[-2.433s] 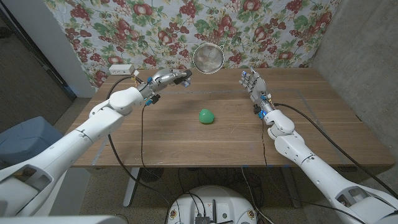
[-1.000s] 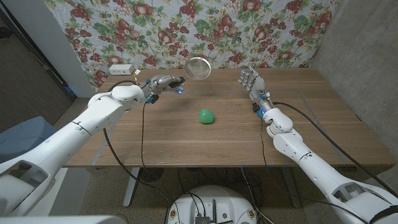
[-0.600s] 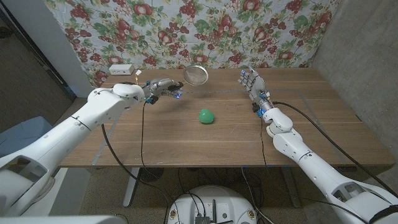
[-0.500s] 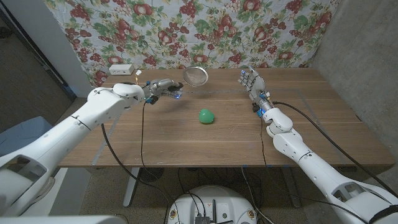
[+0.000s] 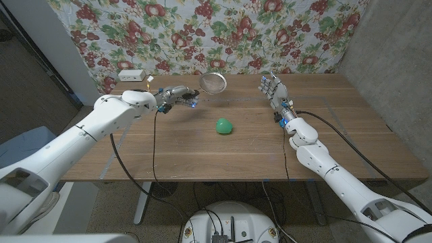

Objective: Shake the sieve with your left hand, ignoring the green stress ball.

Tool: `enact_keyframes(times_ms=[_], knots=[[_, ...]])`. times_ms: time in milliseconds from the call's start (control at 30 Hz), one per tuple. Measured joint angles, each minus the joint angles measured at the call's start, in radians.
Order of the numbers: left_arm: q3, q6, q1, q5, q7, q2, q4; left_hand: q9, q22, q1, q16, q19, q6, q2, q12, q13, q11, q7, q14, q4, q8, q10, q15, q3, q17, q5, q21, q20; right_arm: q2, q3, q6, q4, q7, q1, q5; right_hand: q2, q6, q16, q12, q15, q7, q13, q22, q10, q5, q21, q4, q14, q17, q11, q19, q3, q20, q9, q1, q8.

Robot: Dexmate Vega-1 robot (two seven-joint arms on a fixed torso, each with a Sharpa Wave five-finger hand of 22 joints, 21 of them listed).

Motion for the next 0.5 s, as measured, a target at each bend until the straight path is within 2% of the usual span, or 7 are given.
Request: enact_keyframes(times_ms=[300, 367, 500], knots=[[0.002, -0.186, 0.029, 0.058, -0.050, -0.009, 0.063, 0.005, 0.000, 0.000, 0.000, -0.009, -0.012, 0.000, -0.004, 0.003, -0.002, -0.010, 0.000, 0.000, 0.003, -0.002, 0.000, 0.000, 0.000, -0.002, 0.000, 0.002, -0.003, 0.001, 0.001, -0.007, -0.001, -0.005, 0.000, 0.000, 0.000, 0.004, 0.000, 0.000, 0.000, 0.000, 0.000, 0.000, 0.000, -0.006, 0.000, 0.000, 0.000, 0.000, 0.000, 0.000, 0.000, 0.000, 0.000, 0.000], [0.002, -0.266, 0.033, 0.086, -0.075, -0.016, 0.089, 0.005, 0.000, 0.000, 0.000, -0.014, -0.016, 0.000, -0.008, 0.003, -0.002, -0.014, 0.000, 0.000, 0.003, -0.002, 0.000, 0.000, 0.000, -0.002, 0.000, 0.004, -0.003, 0.001, 0.001, -0.008, -0.001, -0.005, 0.000, 0.000, 0.000, 0.004, 0.000, 0.000, 0.000, 0.000, 0.000, 0.000, 0.000, -0.006, 0.000, 0.000, 0.000, 0.000, 0.000, 0.000, 0.000, 0.000, 0.000, 0.000], [0.003, -0.368, 0.038, 0.117, -0.104, -0.030, 0.128, 0.002, 0.000, 0.000, -0.008, -0.018, -0.027, 0.000, -0.008, 0.010, -0.012, -0.024, -0.008, 0.000, 0.003, -0.012, 0.000, 0.000, 0.000, -0.006, 0.000, 0.000, -0.003, 0.001, 0.001, -0.009, -0.002, -0.006, 0.000, 0.000, 0.000, 0.004, 0.000, 0.000, 0.000, 0.000, 0.000, 0.000, 0.000, -0.006, 0.000, 0.000, 0.000, 0.000, 0.004, 0.000, -0.004, 0.000, 0.000, 0.000]])
